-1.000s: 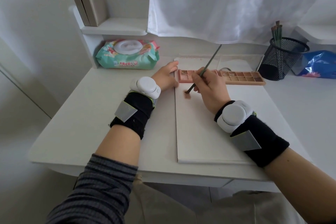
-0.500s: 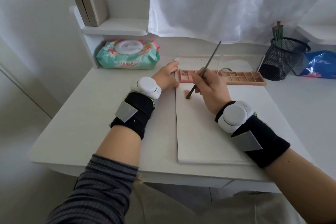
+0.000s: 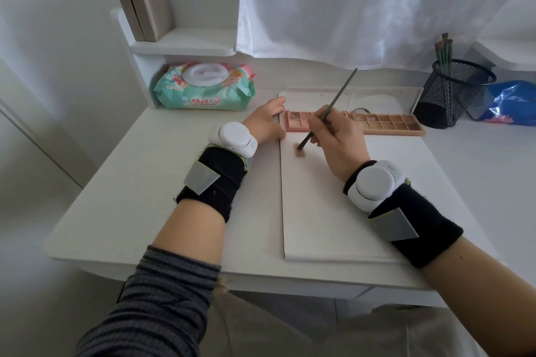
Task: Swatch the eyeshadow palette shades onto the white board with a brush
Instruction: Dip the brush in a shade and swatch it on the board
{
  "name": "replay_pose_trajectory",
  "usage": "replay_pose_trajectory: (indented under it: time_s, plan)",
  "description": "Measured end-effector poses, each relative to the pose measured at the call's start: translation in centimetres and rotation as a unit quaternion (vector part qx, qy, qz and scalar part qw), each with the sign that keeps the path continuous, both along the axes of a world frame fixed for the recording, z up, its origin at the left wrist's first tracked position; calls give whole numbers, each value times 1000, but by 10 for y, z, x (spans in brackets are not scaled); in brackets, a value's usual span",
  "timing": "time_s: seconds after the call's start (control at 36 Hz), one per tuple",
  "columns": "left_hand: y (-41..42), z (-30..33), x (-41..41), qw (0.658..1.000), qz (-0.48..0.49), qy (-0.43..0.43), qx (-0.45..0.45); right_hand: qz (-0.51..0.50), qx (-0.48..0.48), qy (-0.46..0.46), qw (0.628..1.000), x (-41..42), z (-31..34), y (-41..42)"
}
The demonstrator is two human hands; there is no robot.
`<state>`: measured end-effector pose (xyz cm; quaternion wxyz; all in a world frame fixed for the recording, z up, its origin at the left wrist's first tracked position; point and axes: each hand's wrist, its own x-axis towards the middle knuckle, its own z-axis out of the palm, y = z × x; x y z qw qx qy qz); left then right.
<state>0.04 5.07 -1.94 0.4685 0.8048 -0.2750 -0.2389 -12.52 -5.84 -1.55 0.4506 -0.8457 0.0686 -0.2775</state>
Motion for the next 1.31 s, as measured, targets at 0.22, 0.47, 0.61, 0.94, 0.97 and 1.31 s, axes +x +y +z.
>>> replay_pose_trajectory:
  time_s: [0.22,0.47,0.61,0.94,0.97,1.31]
  plan:
    - [0,0,0,1000,-1,-7,4,2,-3,15,1000,1,0,0]
    - [1,-1,0,1000,-2,-6,6,-12,21,-8,1000,1,-1,-2]
    - [1,0,-1,1000,-4,-2,8,-7,10,16,1000,2,-1,-2]
    - [-3,-2,-3,1000,18,2,0,-10,16,13,1000,1,-1,-2]
    - [-4,-2,-3,1000,19,2,-2,-9,16,11,1000,0,0,-2]
    - [-6,-5,-8,999,34,-38,-14,3,25,11,1000,-2,0,0]
